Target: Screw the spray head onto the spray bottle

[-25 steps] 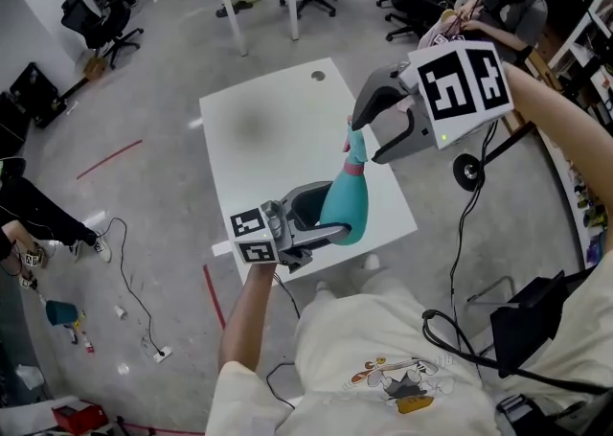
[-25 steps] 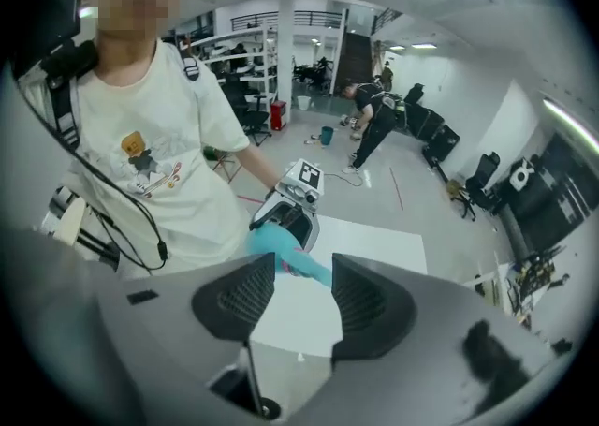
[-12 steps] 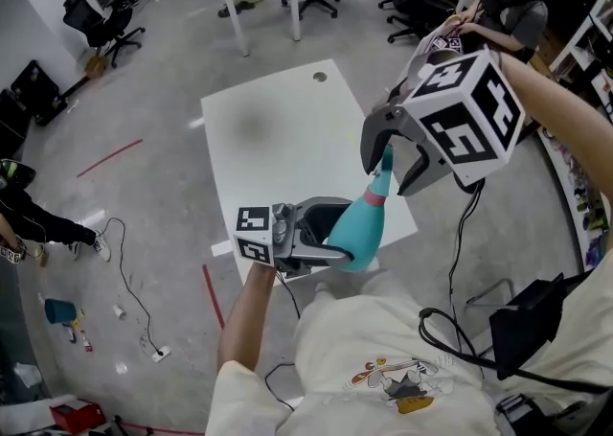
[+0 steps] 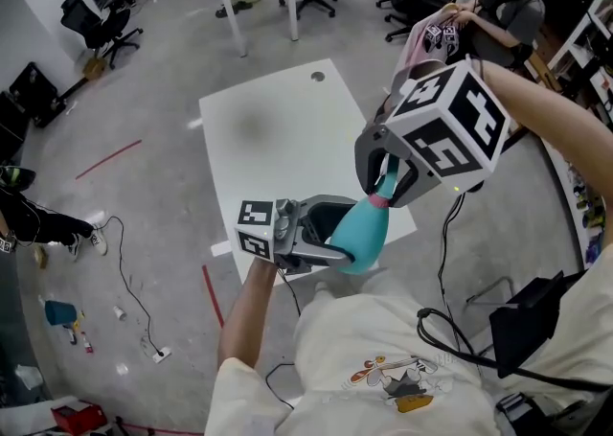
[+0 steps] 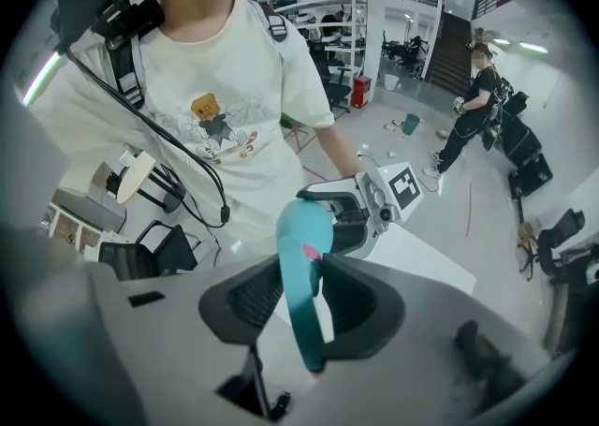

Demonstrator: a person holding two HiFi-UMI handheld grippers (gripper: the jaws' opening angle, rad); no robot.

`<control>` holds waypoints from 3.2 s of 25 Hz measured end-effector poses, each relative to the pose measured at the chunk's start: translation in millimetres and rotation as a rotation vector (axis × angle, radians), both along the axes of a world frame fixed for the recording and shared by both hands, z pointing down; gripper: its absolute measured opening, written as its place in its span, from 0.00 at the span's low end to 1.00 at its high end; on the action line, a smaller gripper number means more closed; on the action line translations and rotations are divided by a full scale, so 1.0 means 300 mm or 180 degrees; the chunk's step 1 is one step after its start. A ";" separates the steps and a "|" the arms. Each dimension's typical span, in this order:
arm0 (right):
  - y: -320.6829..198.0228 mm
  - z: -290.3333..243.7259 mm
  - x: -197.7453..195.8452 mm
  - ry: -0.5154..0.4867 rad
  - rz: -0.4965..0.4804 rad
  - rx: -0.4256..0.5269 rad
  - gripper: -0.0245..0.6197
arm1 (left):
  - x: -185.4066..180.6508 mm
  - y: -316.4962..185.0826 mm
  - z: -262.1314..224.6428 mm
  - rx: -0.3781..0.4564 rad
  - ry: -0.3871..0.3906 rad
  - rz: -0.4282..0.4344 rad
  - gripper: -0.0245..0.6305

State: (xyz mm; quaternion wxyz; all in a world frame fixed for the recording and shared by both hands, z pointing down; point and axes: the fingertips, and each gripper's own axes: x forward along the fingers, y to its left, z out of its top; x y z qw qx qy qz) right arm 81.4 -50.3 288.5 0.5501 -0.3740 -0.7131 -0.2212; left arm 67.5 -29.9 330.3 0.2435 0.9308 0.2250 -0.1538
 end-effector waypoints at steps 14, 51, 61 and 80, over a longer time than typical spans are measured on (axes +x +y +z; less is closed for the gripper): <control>-0.027 0.054 0.022 0.0351 0.0463 -0.0139 0.24 | 0.023 -0.025 0.046 0.0257 -0.0416 -0.0314 0.61; -0.362 0.492 0.056 0.0832 0.1215 0.1239 0.24 | -0.043 -0.264 0.500 0.1014 -0.2967 -0.2767 0.61; -0.514 0.790 0.051 0.1071 0.1099 0.1705 0.24 | -0.106 -0.289 0.653 0.0839 -0.3575 -0.3235 0.05; -0.538 1.229 -0.019 0.1376 0.1016 0.1712 0.24 | -0.204 -0.231 0.839 0.0557 -0.4050 -0.3012 0.05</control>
